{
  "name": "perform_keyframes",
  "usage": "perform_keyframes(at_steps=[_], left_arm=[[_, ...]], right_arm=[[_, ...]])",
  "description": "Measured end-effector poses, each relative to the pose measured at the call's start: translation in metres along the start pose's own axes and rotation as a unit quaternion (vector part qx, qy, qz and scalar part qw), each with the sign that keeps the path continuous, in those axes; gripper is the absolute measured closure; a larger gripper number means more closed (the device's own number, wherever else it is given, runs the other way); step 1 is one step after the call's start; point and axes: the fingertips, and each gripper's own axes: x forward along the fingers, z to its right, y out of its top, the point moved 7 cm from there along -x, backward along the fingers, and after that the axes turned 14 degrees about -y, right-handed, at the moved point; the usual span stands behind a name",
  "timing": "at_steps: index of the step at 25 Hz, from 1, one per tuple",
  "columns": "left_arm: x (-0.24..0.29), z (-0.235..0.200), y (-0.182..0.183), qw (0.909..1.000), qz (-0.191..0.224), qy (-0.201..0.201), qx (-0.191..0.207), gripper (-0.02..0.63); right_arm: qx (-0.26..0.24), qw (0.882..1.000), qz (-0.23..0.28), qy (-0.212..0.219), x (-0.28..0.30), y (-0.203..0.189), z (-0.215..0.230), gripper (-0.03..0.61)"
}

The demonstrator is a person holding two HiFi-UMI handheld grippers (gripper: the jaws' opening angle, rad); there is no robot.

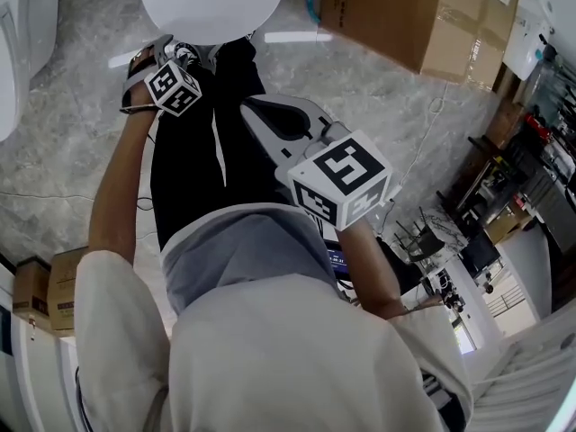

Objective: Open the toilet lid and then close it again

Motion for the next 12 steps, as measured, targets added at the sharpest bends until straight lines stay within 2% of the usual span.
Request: perform_keyframes(at_steps=[3,6,9,12], left_arm=[[-0.015,0.009,0.001,0.9972,0.031,-0.01,-0.067,0.364],[-0.031,0.016,0.003,0.9906,0.059,-0.013,-0.123,0.379],[-0.053,0.02,0.006,0.9786,0.098,-0.01,-0.181,0.434],[-0.078,0.023,0.011,0.9655,0.132,-0.006,-0.224,0.453]], right_arm=[[-0.001,1.0,0.007,-0.001,-0.004,0.005,0.0,0.566],[0.003,1.0,0.016,-0.004,-0.009,0.008,0.001,0.566],[0.005,1.0,0.028,-0.007,-0.015,0.01,0.0,0.566],[0.006,0.999,0.041,-0.009,-0.022,0.013,-0.002,0.566]])
